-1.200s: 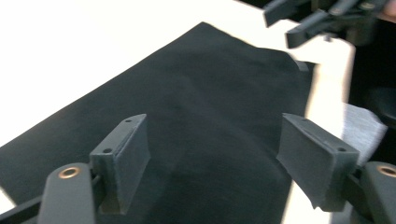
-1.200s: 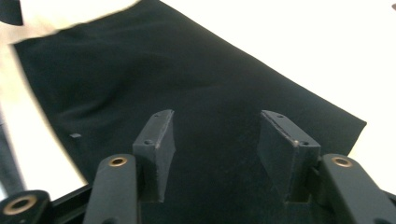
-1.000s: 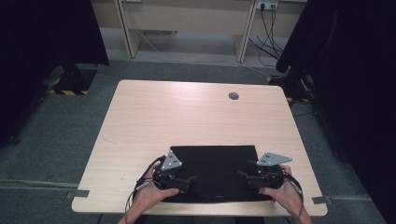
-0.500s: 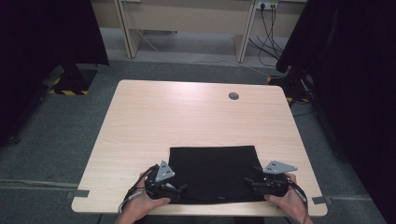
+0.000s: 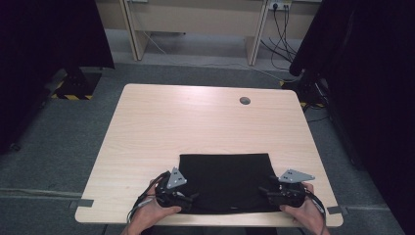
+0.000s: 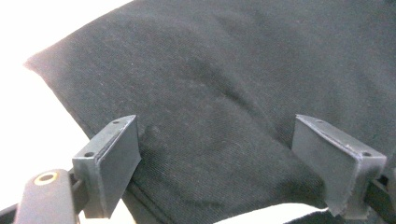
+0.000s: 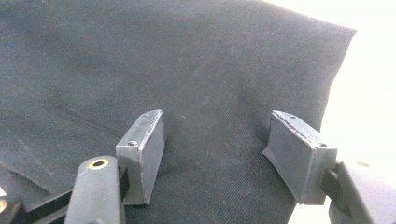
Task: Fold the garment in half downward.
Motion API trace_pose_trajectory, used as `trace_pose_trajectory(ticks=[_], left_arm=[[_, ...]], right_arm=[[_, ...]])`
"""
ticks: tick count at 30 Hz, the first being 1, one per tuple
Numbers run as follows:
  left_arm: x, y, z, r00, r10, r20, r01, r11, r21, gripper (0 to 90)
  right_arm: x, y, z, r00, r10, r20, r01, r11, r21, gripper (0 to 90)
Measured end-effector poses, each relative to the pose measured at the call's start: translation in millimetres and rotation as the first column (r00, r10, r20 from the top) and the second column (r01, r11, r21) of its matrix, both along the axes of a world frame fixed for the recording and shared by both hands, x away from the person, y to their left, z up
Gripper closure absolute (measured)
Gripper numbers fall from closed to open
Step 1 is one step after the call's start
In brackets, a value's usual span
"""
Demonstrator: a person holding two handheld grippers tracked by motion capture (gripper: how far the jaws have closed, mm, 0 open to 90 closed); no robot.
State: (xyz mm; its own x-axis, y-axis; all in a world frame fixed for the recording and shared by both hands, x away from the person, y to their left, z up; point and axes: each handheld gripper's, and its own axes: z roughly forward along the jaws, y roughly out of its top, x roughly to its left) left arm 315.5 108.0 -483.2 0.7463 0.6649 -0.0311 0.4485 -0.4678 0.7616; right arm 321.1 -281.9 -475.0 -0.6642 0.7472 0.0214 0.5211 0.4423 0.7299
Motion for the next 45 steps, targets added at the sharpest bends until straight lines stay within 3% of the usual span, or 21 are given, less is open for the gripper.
trace_pose_trajectory(ticks=[7,21,36,45], left_arm=[[11.6,-13.8,0.2,0.9997,-0.026,-0.003,0.026,0.9997,0.0,14.8],[19.1,-32.0,0.3,0.9988,-0.047,-0.01,0.047,0.9989,-0.003,13.2],[20.5,-56.8,0.6,0.9983,-0.058,-0.009,0.058,0.9983,0.002,12.3],[19.1,-58.2,0.8,0.9977,-0.066,-0.014,0.066,0.9977,-0.013,12.2]], right_arm=[[2.4,-14.8,-0.5,0.9999,-0.017,0.002,0.017,1.0,0.009,37.3],[7.2,-33.7,-1.3,0.9995,-0.028,0.012,0.028,1.0,0.014,36.3],[7.8,-56.7,-0.7,0.9988,-0.048,0.013,0.048,0.999,0.009,36.2],[4.5,-60.7,-1.0,0.9985,-0.053,0.016,0.052,0.999,0.009,36.0]])
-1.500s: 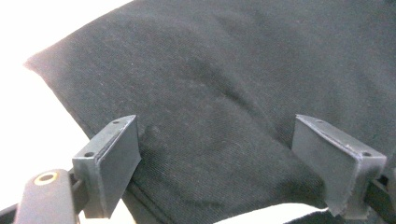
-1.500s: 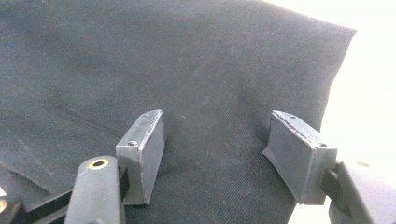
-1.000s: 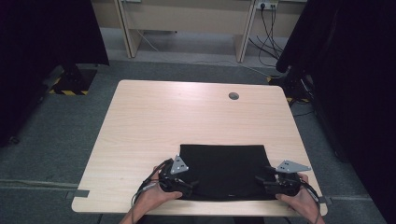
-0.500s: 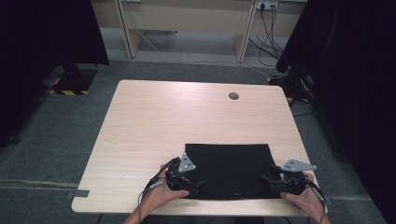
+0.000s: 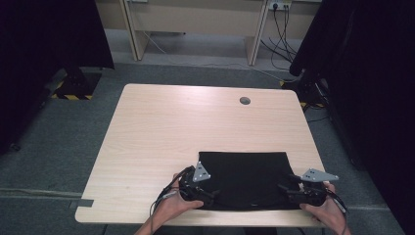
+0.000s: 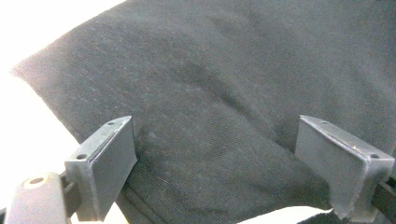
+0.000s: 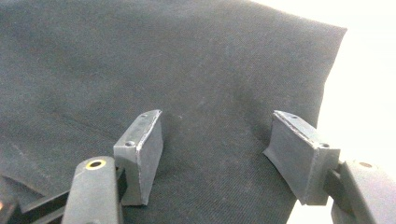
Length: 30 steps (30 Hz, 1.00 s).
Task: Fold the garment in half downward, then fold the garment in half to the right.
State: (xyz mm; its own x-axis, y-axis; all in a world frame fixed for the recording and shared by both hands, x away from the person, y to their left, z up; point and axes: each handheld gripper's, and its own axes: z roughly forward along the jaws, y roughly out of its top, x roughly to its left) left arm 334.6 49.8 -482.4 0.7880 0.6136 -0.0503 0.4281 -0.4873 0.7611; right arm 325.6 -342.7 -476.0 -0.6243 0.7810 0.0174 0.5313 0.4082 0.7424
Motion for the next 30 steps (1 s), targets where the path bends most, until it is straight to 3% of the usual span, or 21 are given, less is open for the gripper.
trace_pose_trajectory(ticks=[6,7,11,16,22,27,30], left_arm=[[-4.6,8.4,8.6,1.0,0.009,-0.003,-0.009,0.9992,-0.038,8.6],[-11.1,14.1,13.2,1.0,0.009,-0.002,-0.009,0.998,-0.063,8.4],[-21.5,23.0,15.2,0.9999,0.011,-0.001,-0.011,0.9962,-0.087,7.7],[-40.9,41.3,11.8,0.9998,0.017,0.004,-0.017,0.9957,-0.091,6.9],[-55.7,45.4,2.4,0.9999,0.013,0.006,-0.013,0.9999,-0.01,6.7],[-49.6,32.7,-2.5,0.9994,0.031,0.017,-0.032,0.9981,0.053,6.6],[-43.6,27.6,-1.5,0.9985,0.055,0.004,-0.055,0.9965,0.062,4.4]], right_arm=[[0.1,-0.1,0.0,1.0,0.001,0.0,-0.001,1.0,0.0,36.0],[0.2,-0.2,0.0,1.0,0.003,0.0,-0.003,1.0,-0.001,35.9],[0.1,0.2,-0.1,1.0,0.002,0.001,-0.002,1.0,-0.001,35.8],[0.1,0.9,-0.2,1.0,-0.001,0.002,0.001,1.0,-0.002,35.4],[0.3,1.9,0.3,1.0,-0.006,-0.001,0.006,1.0,-0.007,35.2],[0.1,1.6,0.0,1.0,-0.004,0.001,0.004,1.0,-0.006,35.2],[0.0,1.6,0.0,1.0,-0.004,0.002,0.004,1.0,-0.006,35.2]])
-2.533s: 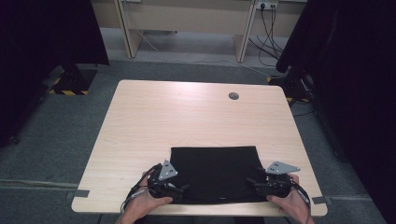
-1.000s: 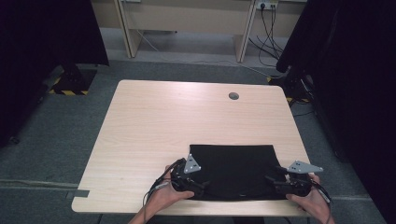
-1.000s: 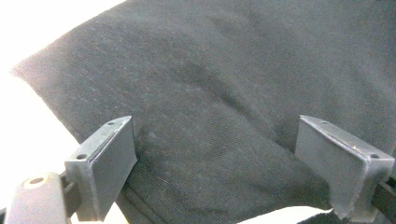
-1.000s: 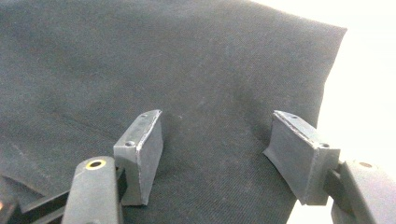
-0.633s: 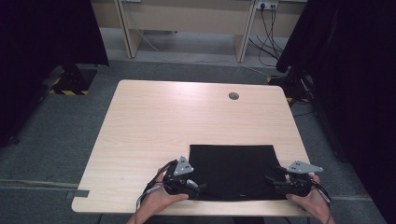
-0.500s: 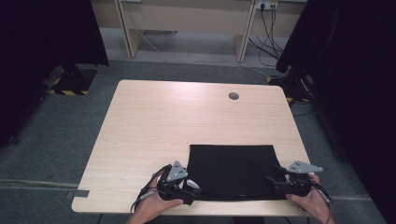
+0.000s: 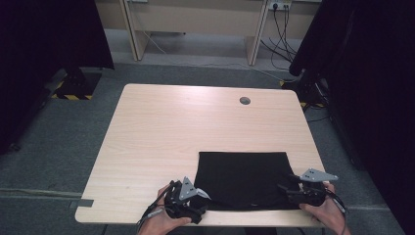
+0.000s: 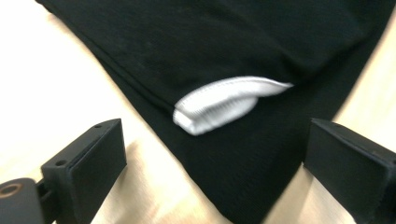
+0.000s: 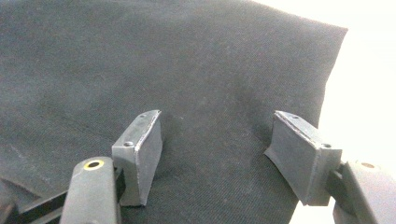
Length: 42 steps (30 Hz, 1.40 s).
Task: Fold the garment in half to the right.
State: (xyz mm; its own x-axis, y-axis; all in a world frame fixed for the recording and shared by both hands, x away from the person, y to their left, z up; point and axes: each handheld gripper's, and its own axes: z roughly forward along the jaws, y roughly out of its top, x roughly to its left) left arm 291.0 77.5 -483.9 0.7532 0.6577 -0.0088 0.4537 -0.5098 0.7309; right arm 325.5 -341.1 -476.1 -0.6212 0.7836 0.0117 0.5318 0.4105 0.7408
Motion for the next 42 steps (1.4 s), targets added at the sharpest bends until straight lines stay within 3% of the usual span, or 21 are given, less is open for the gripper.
trace_pose_trajectory(ticks=[5,8,11,14,18,22,28,39,41,42], left_arm=[[8.1,-8.2,1.4,1.0,-0.008,-0.002,0.008,1.0,-0.002,8.2],[11.9,-11.3,3.2,0.9994,-0.034,0.008,0.034,0.9994,-0.007,16.2],[13.1,-9.9,3.5,0.9966,-0.08,0.023,0.08,0.9964,-0.027,30.5],[14.4,-8.3,2.4,0.993,-0.109,0.044,0.112,0.9924,-0.052,52.7],[13.5,-14.1,4.3,0.9889,-0.138,0.054,0.14,0.9897,-0.03,68.6],[13.9,-21.9,5.7,0.9856,-0.157,0.063,0.158,0.9874,-0.009,71.6],[16.4,-28.3,4.0,0.9849,-0.17,0.034,0.172,0.9837,-0.053,70.2],[16.3,-29.9,2.5,0.9846,-0.169,0.042,0.172,0.9831,-0.064,68.9],[16.0,-30.0,2.5,0.9844,-0.17,0.045,0.173,0.983,-0.061,68.1],[16.8,-29.4,2.4,0.9849,-0.17,0.036,0.172,0.9826,-0.07,67.8]], right_arm=[[0.4,-0.1,0.2,1.0,0.003,-0.002,-0.003,1.0,-0.001,35.2],[0.3,-0.2,0.0,1.0,0.002,-0.001,-0.002,1.0,0.001,35.1],[0.4,-0.3,0.0,1.0,0.003,-0.001,-0.003,1.0,0.001,35.1],[0.5,-0.6,-0.1,1.0,0.005,-0.001,-0.005,1.0,0.003,35.1],[0.5,-0.6,-0.1,1.0,0.005,-0.001,-0.005,1.0,0.003,35.1],[1.1,-1.9,0.6,1.0,0.002,-0.005,-0.002,1.0,-0.002,35.2],[-0.9,-12.3,1.9,0.9995,-0.029,-0.011,0.029,1.0,-0.011,35.1],[-3.1,-18.2,4.8,0.9982,-0.048,-0.035,0.047,0.999,-0.026,34.9],[-1.9,-19.4,6.9,0.9978,-0.042,-0.052,0.042,0.999,-0.005,34.3],[-0.8,-20.6,10.6,0.9961,-0.076,-0.045,0.077,0.997,0.022,33.8]])
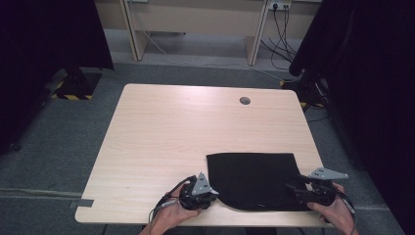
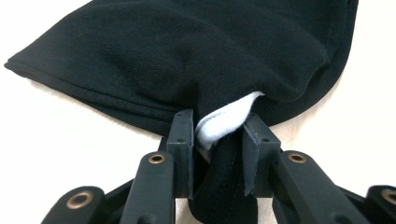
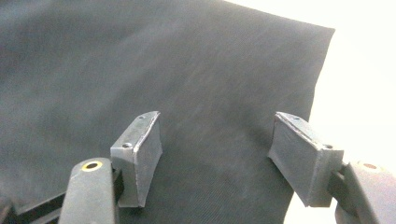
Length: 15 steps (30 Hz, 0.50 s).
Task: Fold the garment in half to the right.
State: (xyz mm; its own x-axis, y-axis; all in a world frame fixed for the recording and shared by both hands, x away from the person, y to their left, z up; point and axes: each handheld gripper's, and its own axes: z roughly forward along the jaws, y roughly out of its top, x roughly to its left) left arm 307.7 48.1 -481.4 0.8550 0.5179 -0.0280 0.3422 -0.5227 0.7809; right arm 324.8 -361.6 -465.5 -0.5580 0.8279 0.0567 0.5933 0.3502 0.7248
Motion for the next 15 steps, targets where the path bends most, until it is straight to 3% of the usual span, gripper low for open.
trace_pose_trajectory(ticks=[1,2,4,10,15], left_arm=[[0.0,0.0,0.0,1.0,0.0,0.0,0.0,1.0,0.0,67.8],[0.1,0.0,-0.1,1.0,0.002,-0.001,-0.002,1.0,-0.002,67.8],[-0.3,-0.3,0.0,1.0,0.002,0.005,-0.002,1.0,0.004,67.7],[0.1,-0.2,-0.2,1.0,0.009,-0.003,-0.009,1.0,-0.003,67.7],[0.0,-0.3,-0.1,1.0,0.01,-0.001,-0.01,1.0,-0.001,67.9]], right_arm=[[0.0,0.0,0.0,1.0,0.0,0.0,0.0,1.0,0.0,33.8],[-0.1,1.0,5.7,0.9999,-0.003,0.01,0.003,0.999,0.043,33.1],[0.4,5.7,10.7,0.9997,0.013,0.019,-0.014,0.998,0.064,31.4],[5.4,24.2,16.7,0.9984,0.05,0.025,-0.052,0.997,0.064,28.5],[16.3,50.4,24.4,0.9951,0.091,0.039,-0.093,0.994,0.06,26.2]])
